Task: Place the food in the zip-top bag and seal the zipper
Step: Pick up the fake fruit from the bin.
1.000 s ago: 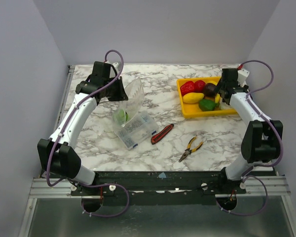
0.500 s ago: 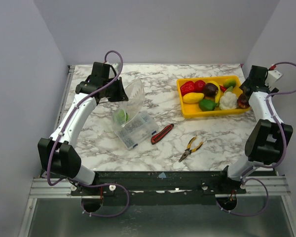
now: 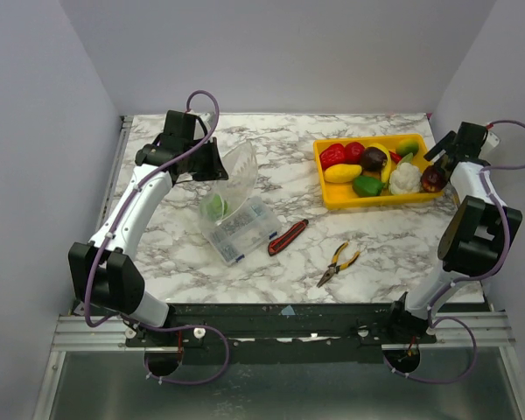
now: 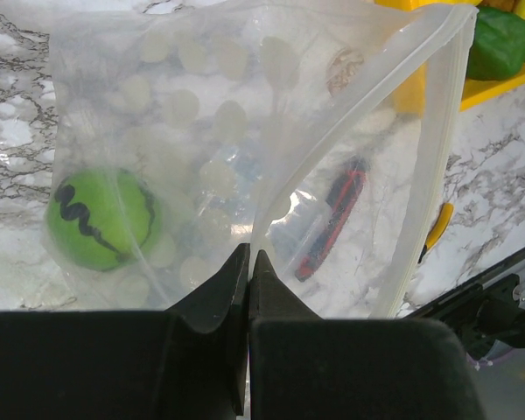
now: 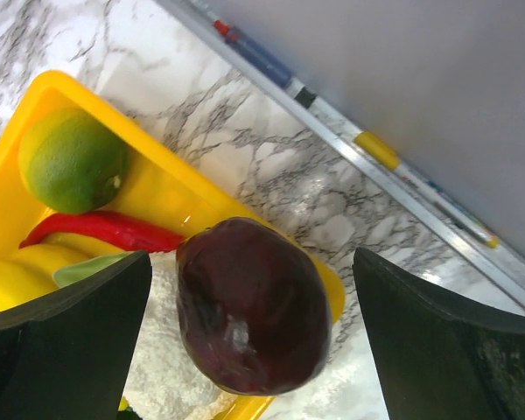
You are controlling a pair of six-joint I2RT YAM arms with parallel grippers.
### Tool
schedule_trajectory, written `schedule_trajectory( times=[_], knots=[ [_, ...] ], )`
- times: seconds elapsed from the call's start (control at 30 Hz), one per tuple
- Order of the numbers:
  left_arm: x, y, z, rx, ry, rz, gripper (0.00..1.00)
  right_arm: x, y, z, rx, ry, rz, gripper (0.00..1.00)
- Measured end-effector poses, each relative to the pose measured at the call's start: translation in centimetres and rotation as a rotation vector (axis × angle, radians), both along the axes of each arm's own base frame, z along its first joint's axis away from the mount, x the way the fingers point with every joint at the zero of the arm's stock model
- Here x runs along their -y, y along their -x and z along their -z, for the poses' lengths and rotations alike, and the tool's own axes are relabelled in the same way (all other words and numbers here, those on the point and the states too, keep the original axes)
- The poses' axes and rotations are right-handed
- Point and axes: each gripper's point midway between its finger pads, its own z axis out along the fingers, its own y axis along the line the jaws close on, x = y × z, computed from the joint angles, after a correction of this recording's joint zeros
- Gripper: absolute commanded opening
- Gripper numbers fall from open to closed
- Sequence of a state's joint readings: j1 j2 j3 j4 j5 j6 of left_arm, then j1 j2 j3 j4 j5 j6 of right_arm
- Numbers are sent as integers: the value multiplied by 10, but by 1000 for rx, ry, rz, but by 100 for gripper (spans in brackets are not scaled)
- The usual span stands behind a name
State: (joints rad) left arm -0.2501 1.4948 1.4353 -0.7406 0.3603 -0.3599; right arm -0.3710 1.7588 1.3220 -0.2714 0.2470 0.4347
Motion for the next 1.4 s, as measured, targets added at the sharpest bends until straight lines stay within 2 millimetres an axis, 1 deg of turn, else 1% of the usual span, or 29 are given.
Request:
schedule_trajectory(
  times=[0.1, 0.2, 0.3, 0.4, 0.47, 0.53, 0.63, 0.7, 0.83, 0.93, 1.0, 1.07, 1.1, 1.17, 1.23, 1.27, 1.33, 1.4],
  knots=[
    [0, 0, 2, -4, -1, 0, 0, -7, -7, 5, 21, -40, -34, 99],
    [0, 0, 3, -6, -2, 0, 0, -12, -10, 7, 33, -65, -50, 99],
    [0, 0, 3, -6, -2, 0, 0, -14, -10, 12, 37, -74, -56, 98],
    [-1, -1, 3, -6, -2, -2, 0, -17, -5, 23, 23, -86, -57, 97],
    [-1, -1, 3, -5, -1, -2, 0, -19, -1, 30, 10, -94, -59, 93],
    [-1, -1, 2, -5, 0, -1, 0, -20, 0, 33, 4, -99, -60, 88],
    [0, -1, 2, -6, 4, 1, 0, -21, 0, 33, 6, -101, -64, 78],
    [-1, -1, 2, -6, 6, 1, 0, -21, -1, 33, 9, -102, -65, 70],
    [-1, -1, 3, -7, 7, 0, 0, -21, -2, 31, 18, -99, -67, 47],
    [-1, -1, 3, -9, 9, 1, 0, -23, -1, 27, 35, -98, -76, 26],
    [-2, -1, 4, -10, 11, 0, 0, -28, 1, 21, 57, -102, -91, 14],
    [-2, -1, 4, -9, 11, -1, 0, -34, 4, 12, 88, -110, -108, 4],
    [-2, -1, 3, -8, 12, -2, 0, -40, 4, 5, 109, -116, -125, 1],
    [-3, -2, 3, -7, 12, -2, 0, -53, 3, -11, 157, -122, -157, 1],
    [-3, -2, 3, -6, 12, -3, 0, -72, 0, -29, 209, -125, -204, 1],
    [-3, -2, 3, -5, 13, -3, 0, -86, -2, -37, 233, -124, -237, 1],
    [-4, -3, 3, -5, 13, -6, 0, -119, -6, -53, 276, -131, -316, 1],
    [-5, -3, 3, -5, 13, -9, 0, -163, -10, -65, 309, -144, -415, 1]
  ],
)
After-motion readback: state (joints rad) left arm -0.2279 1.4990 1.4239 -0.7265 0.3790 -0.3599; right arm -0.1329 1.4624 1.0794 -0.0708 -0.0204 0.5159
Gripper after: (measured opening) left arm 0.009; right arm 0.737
